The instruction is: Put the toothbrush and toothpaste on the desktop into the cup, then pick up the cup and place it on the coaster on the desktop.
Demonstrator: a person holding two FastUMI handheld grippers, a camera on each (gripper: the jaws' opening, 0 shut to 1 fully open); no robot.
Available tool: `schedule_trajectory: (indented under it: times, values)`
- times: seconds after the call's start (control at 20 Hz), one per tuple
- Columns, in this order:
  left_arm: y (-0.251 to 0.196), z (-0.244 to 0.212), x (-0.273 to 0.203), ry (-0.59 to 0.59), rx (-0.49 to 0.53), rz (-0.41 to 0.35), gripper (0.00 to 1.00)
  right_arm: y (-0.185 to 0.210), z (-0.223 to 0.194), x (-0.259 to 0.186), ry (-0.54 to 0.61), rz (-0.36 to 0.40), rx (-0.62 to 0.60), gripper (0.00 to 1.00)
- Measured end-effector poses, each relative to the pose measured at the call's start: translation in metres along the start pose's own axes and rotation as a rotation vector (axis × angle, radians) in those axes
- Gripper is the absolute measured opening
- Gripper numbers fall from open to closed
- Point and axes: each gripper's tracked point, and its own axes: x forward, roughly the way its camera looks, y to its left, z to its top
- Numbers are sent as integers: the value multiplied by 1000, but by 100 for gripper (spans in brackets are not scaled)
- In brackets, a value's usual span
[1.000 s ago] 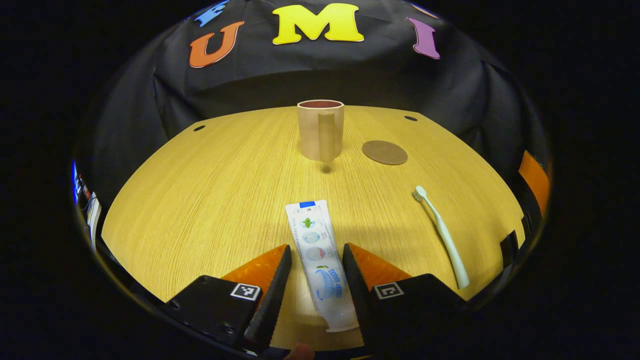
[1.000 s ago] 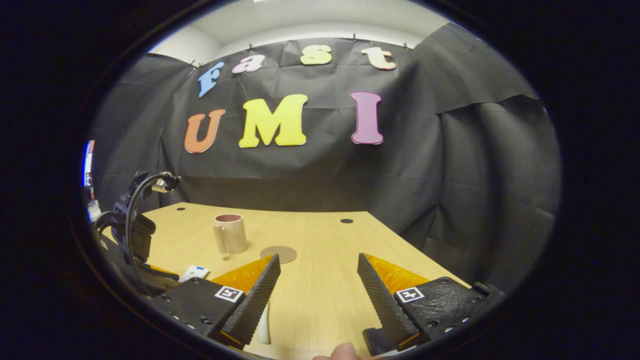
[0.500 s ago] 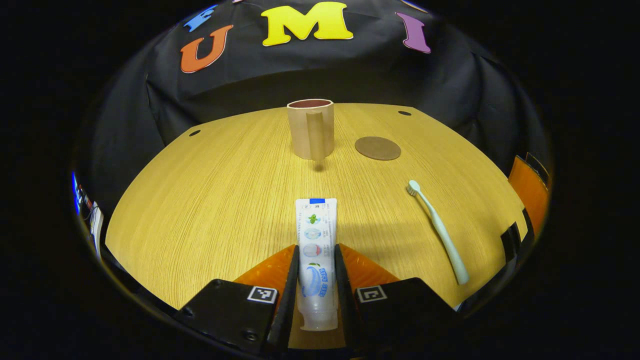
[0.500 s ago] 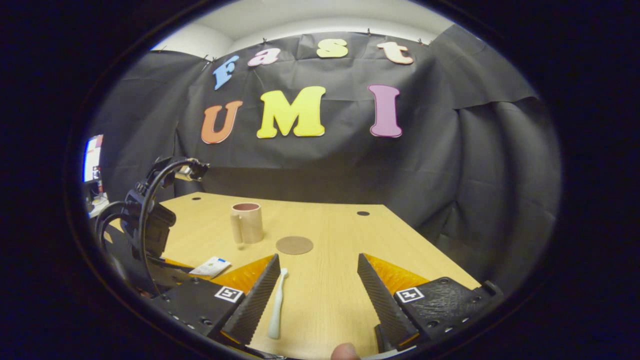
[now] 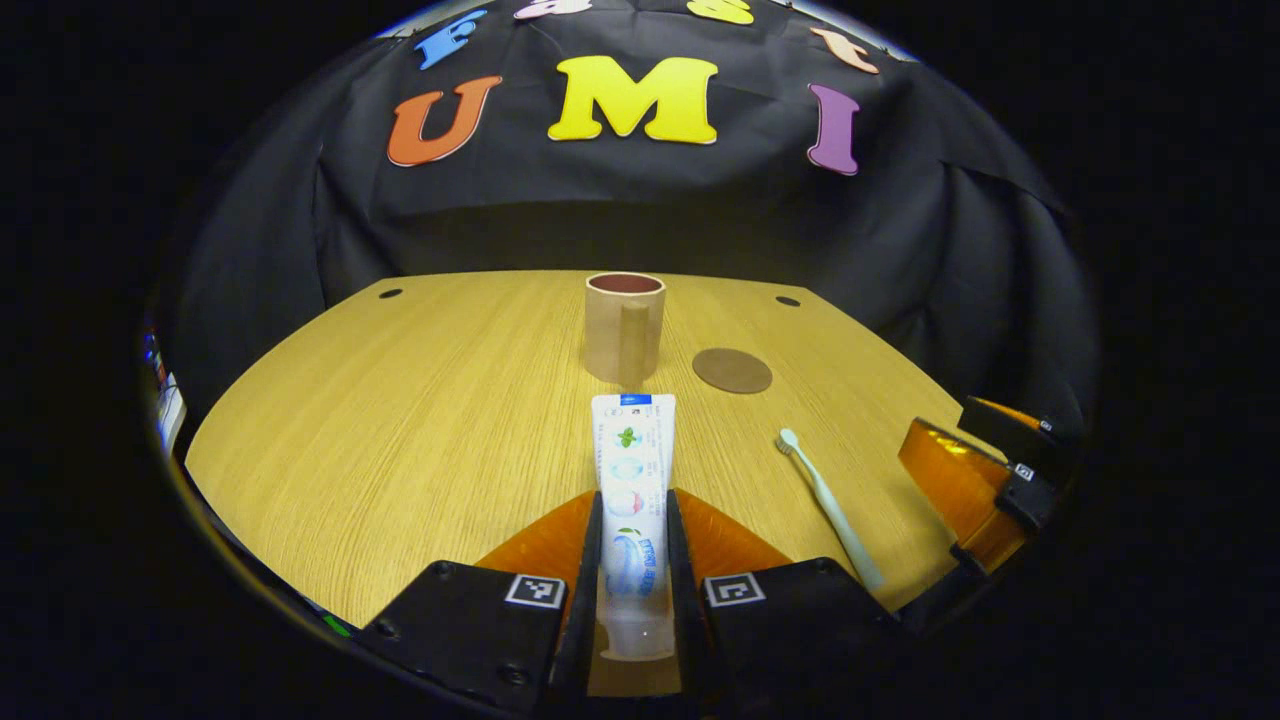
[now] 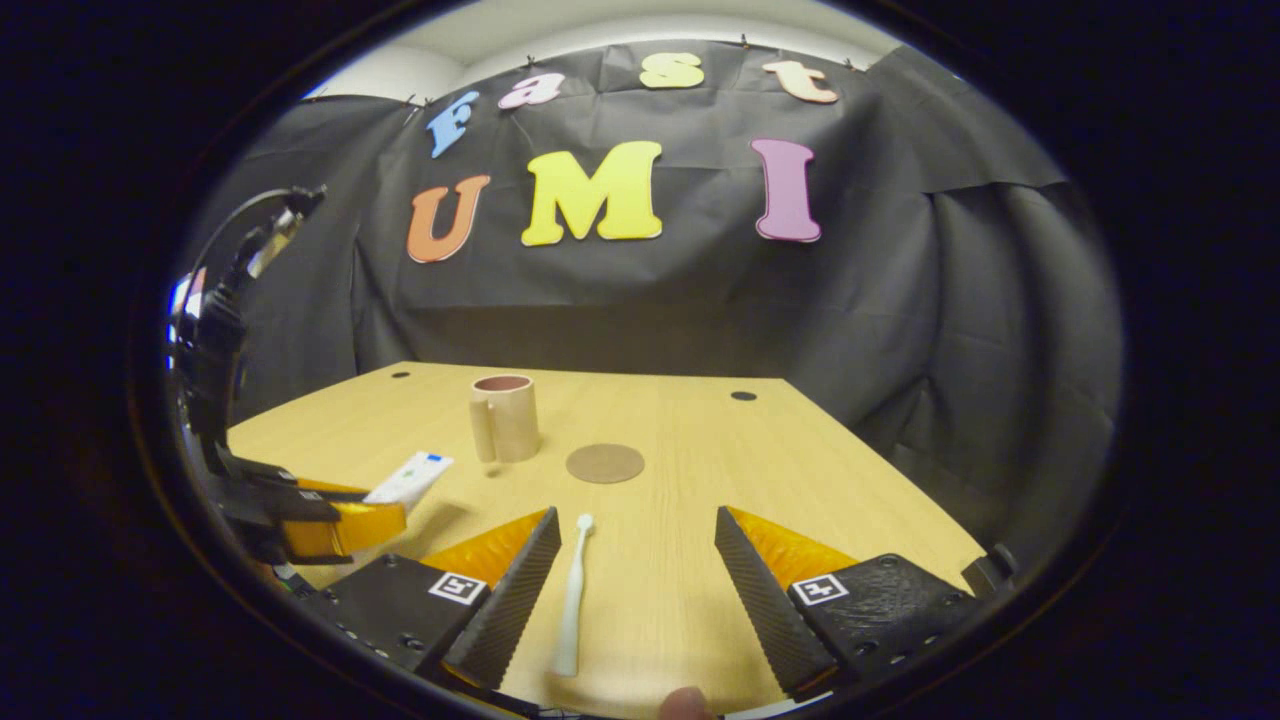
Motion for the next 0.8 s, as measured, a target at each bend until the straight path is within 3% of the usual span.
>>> schedule_trajectory:
  times: [0.05,0.1,0.2,0.25,0.6,0.75,0.8]
  values:
    - [5,8,-4,-30,-3,8,41,4,-3,3,13,6,3,95]
    - [6,17,-10,-67,-3,15,36,7,-7,6,31,11,4,95]
    - [9,32,-19,-125,-2,22,41,16,-16,15,76,25,1,95]
    - [11,39,-23,-150,0,26,36,20,-22,21,104,30,-2,95]
    - [27,77,-46,-288,-14,54,36,34,-58,55,318,19,22,94]
    - [33,86,-49,-322,-8,64,36,34,-64,68,351,-16,19,90]
    - [34,88,-49,-332,-5,70,36,35,-65,71,359,-19,20,78]
